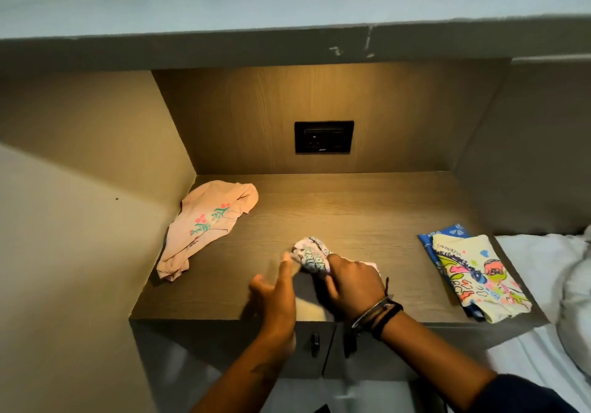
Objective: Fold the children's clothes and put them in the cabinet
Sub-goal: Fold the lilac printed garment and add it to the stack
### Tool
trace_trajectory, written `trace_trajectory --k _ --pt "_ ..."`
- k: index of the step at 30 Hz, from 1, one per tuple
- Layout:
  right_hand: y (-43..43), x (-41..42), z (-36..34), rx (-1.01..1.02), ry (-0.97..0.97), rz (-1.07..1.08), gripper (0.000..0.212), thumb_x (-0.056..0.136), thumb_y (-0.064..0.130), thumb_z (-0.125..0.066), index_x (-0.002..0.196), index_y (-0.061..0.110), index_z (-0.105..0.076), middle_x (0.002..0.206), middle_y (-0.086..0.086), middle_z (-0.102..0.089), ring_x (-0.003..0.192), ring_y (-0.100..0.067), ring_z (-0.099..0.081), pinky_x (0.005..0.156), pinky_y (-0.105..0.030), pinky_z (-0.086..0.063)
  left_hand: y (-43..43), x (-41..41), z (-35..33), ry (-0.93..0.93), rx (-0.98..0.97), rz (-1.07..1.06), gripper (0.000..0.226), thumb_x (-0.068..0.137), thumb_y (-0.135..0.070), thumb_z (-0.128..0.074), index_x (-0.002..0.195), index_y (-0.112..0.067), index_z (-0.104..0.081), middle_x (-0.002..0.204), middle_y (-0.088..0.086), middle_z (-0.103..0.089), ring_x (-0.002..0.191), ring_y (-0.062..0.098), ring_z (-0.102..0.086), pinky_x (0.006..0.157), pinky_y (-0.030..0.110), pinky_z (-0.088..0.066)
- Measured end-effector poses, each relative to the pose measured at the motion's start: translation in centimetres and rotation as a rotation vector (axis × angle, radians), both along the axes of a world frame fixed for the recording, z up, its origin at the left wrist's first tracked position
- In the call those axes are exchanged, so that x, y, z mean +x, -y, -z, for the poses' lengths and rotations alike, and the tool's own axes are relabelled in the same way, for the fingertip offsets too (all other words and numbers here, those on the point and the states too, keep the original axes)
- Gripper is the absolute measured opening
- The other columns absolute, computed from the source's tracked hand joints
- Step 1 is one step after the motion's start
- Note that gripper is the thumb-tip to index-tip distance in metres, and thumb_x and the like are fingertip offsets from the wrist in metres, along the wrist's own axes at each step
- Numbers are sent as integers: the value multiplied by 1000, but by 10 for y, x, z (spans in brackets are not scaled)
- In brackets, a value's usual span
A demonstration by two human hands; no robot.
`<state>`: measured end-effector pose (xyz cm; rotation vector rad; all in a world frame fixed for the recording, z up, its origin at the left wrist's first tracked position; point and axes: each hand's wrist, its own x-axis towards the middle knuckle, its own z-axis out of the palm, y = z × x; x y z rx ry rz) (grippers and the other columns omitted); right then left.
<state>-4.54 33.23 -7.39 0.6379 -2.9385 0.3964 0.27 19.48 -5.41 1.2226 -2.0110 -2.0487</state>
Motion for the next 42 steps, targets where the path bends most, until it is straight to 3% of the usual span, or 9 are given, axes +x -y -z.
trace_trajectory --k 3,7,12,15,17,25,31,34,42 --pt "-17 21 -12 -103 11 128 26 89 37 -43 106 20 -54 95 -5 -71 79 -29 -67 61 -36 -49 -40 -5 -11 -113 448 362 52 81 -60 -61 108 -16 -69 100 6 -75 89 15 -67 90 41 -51" --pt "-46 41 -39 -201 32 119 41 81 52 -41 105 25 -61 100 5 -66 86 -16 -63 69 -36 -55 -76 -24 -20 -172 408 390 24 92 -26 -61 89 -5 -73 82 15 -76 84 33 -72 71 33 -57" --pt "-143 29 -66 -652 -16 451 39 80 42 -69 110 18 -63 110 2 -58 103 -16 -52 90 -38 -48 -110 -48 -28 -127 646 625 31 92 -28 -51 112 -12 -70 113 16 -72 104 35 -69 95 52 -51" --pt "-194 17 -73 -1189 624 466 71 73 44 -79 132 16 -52 127 -8 -59 113 -26 -60 97 -43 -50 -150 -62 -29 -119 785 700 36 93 -29 -49 117 -10 -67 119 19 -69 106 34 -68 87 44 -56" --pt "-227 9 -72 -1474 899 391 55 76 31 -79 122 6 -61 118 -20 -68 105 -37 -67 90 -46 -55 -180 -71 -30 -113 793 746 37 95 -32 -47 120 -11 -65 120 17 -69 108 33 -67 89 44 -54" --pt "-285 -41 -29 -950 554 593 16 83 10 -72 96 1 -69 99 -18 -74 85 -28 -67 87 -46 -55 -256 -90 5 -185 103 646 44 92 -13 -63 129 -16 -40 122 10 -65 93 17 -70 67 30 -60" --pt "-276 -42 -9 -475 242 554 30 88 20 -64 118 14 -61 115 -9 -67 104 -27 -62 91 -42 -53 -256 -79 38 -432 -1055 831 67 89 -35 -59 147 -23 -28 158 8 -22 144 30 -21 117 48 -20" --pt "-267 -26 6 -60 -47 403 44 93 28 -46 133 12 -51 138 -11 -55 123 -32 -52 99 -44 -47 -249 -83 51 -519 -1142 1127 51 100 -36 -33 150 -26 -29 163 2 -15 150 25 -8 118 46 1" --pt "-271 -15 16 180 284 305 55 101 41 -22 152 24 -14 163 3 -9 149 -17 -4 119 -45 -8 -231 -83 50 -424 -1020 1285 57 102 -44 -23 154 -24 -13 164 0 -4 150 21 6 119 50 4"
